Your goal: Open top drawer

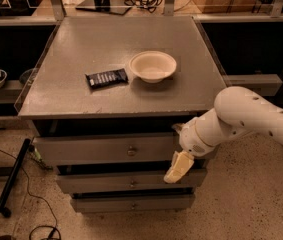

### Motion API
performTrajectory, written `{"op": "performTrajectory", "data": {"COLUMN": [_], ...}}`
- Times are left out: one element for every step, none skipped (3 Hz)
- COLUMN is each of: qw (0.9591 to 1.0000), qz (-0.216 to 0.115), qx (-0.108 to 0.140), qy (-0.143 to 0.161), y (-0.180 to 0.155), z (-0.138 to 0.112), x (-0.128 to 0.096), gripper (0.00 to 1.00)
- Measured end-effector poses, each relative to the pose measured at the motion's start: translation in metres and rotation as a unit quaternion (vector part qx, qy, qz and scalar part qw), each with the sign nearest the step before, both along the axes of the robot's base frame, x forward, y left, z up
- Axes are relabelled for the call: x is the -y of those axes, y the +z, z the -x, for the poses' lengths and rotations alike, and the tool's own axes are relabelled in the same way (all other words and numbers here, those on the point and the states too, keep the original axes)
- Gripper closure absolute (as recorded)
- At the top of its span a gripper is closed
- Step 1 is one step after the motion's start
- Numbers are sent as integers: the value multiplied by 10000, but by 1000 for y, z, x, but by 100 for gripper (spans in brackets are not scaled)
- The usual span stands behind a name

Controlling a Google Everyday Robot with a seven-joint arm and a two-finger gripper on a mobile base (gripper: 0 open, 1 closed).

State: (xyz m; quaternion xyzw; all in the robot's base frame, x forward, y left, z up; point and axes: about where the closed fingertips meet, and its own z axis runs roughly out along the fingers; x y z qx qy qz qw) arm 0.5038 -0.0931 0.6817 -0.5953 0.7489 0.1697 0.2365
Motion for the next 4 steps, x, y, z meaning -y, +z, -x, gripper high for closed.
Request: {"op": "performTrajectory", "data": {"qw": [9999,9998,9999,9994], "qz": [-70,-72,68,249], "qx": [-149,-153,-75,152], "qy": [45,43,4,-205], "y": [20,21,19,7], "z": [23,24,21,-7], "x": [1,2,1,-8], "gripper": [0,0,0,0]}}
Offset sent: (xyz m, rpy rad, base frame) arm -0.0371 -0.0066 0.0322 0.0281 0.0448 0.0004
